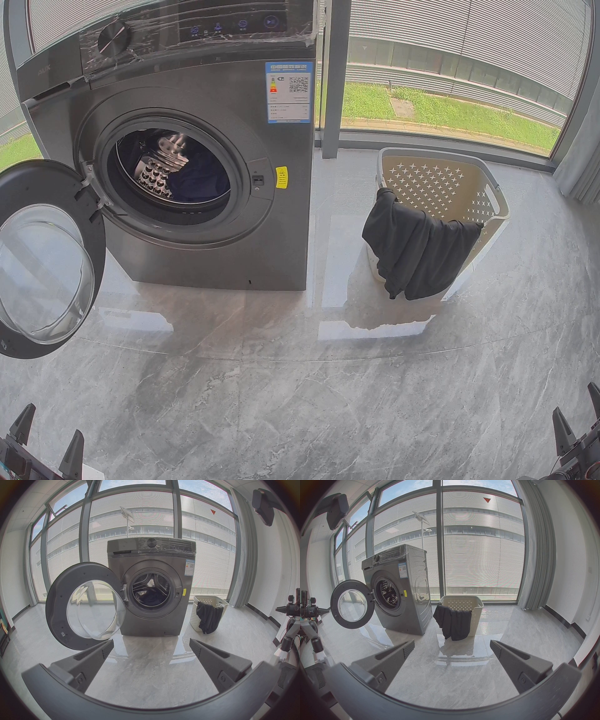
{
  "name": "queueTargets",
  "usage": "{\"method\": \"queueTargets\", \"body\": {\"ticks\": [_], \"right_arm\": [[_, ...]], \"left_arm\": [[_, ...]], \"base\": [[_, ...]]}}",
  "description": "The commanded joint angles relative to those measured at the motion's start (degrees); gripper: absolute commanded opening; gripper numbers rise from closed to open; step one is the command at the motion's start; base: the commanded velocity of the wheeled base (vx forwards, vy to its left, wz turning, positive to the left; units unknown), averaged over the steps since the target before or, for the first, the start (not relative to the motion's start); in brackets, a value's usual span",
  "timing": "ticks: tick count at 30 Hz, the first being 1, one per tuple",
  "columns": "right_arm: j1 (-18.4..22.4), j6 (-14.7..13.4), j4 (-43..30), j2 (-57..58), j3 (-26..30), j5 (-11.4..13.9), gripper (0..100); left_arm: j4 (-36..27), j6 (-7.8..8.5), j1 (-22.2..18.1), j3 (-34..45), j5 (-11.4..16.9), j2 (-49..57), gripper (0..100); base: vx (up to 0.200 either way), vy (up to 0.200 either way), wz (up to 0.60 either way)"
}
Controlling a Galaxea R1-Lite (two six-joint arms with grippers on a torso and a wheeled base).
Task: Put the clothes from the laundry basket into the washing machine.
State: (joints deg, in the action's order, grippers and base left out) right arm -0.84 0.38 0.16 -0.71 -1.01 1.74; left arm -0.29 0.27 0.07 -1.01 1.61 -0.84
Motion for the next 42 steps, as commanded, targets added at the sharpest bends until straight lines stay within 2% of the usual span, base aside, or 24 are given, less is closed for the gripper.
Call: {"method": "queueTargets", "body": {"ticks": [1,13,21,25,34,42], "right_arm": [[-0.04,-0.03,0.02,0.71,1.01,0.01,100],[-0.04,-0.03,0.02,0.71,1.01,0.01,100],[-0.04,-0.03,0.02,0.71,1.01,0.01,100],[-0.04,-0.03,0.02,0.71,1.01,0.01,100],[-0.04,-0.03,0.02,0.71,1.01,0.01,100],[-0.04,-0.03,0.02,0.71,1.01,0.01,100]], "left_arm": [[0.03,-0.27,0.01,0.92,0.06,0.84,100],[0.03,-0.53,0.01,0.92,-0.20,0.84,100],[0.03,0.00,-0.07,0.92,-0.12,0.84,100],[0.03,-0.18,-0.07,1.01,-0.20,0.84,100],[0.03,-0.18,0.01,1.01,-0.03,0.84,100],[0.03,-0.36,0.01,0.92,0.15,0.84,100]], "base": [[0.000,-0.200,0.00],[0.000,-0.200,0.00],[0.000,0.000,0.00],[0.200,-0.200,0.00],[0.000,-0.200,0.00],[0.050,0.000,0.00]]}}
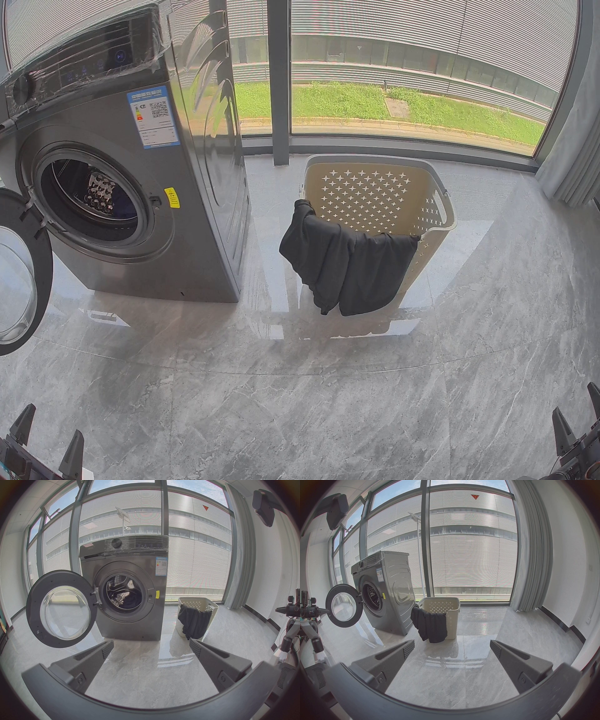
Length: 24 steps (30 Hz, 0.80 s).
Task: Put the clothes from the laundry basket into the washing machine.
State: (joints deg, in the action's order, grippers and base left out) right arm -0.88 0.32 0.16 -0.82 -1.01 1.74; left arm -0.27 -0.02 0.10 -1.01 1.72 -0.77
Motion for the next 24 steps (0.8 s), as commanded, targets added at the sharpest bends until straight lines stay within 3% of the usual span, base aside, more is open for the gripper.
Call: {"method": "queueTargets", "body": {"ticks": [1,19,24], "right_arm": [[0.00,0.03,0.02,0.82,1.01,0.01,100],[0.00,0.03,0.02,0.82,1.01,0.01,100],[0.00,0.03,0.02,0.82,1.01,0.01,100]], "left_arm": [[0.00,-0.06,-0.01,0.92,0.04,0.77,100],[0.00,-0.68,-0.01,0.92,-0.40,0.77,100],[0.00,-0.68,-0.01,0.92,-0.49,0.77,100]], "base": [[0.200,0.000,0.00],[0.200,0.000,0.00],[0.000,0.000,0.00]]}}
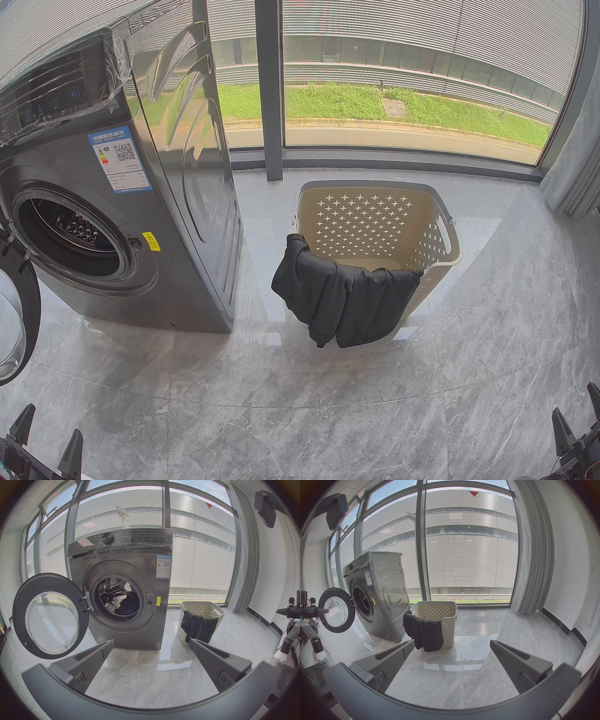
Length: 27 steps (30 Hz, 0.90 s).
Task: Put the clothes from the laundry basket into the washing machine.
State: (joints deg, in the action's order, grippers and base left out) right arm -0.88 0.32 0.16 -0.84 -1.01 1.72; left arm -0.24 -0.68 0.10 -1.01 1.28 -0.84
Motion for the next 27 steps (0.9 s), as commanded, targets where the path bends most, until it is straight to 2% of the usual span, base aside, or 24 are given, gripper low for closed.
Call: {"method": "queueTargets", "body": {"ticks": [1,7,22,27], "right_arm": [[0.00,0.03,0.02,0.84,1.01,0.04,100],[0.00,0.03,0.02,0.84,1.01,0.04,100],[0.00,0.03,0.02,0.84,1.01,0.04,100],[0.00,0.03,0.02,0.84,1.01,0.04,100]], "left_arm": [[-0.02,-0.02,-0.01,0.92,0.04,0.84,100],[-0.02,-0.11,-0.01,0.92,-0.23,0.84,100],[-0.02,-0.11,-0.01,0.92,-0.23,0.84,100],[-0.02,-0.20,-0.01,0.92,-0.23,0.84,100]], "base": [[0.000,0.000,0.00],[0.000,0.000,0.00],[0.000,-0.200,0.00],[0.000,0.000,0.00]]}}
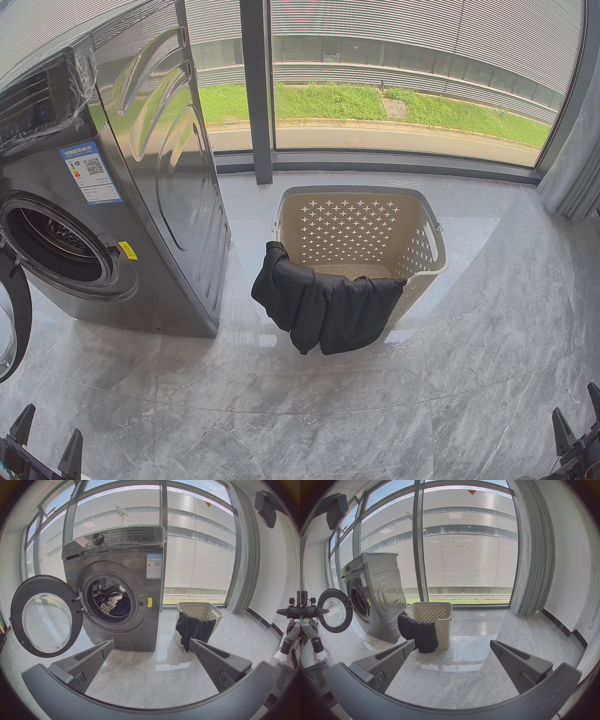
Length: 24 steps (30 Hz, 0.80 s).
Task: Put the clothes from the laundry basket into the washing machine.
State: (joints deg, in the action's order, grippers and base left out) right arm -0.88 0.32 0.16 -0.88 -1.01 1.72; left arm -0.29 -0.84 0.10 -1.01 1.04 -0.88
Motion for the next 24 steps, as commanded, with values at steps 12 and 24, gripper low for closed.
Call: {"method": "queueTargets", "body": {"ticks": [12,24], "right_arm": [[0.00,0.03,-0.07,0.88,1.01,0.04,100],[-1.06,-2.60,-0.25,-13.80,-17.36,0.48,100]], "left_arm": [[0.03,0.05,-0.01,0.92,0.02,0.88,100],[0.03,0.31,-0.01,0.92,0.37,0.88,100]], "base": [[0.183,0.000,0.00],[0.017,0.000,0.00]]}}
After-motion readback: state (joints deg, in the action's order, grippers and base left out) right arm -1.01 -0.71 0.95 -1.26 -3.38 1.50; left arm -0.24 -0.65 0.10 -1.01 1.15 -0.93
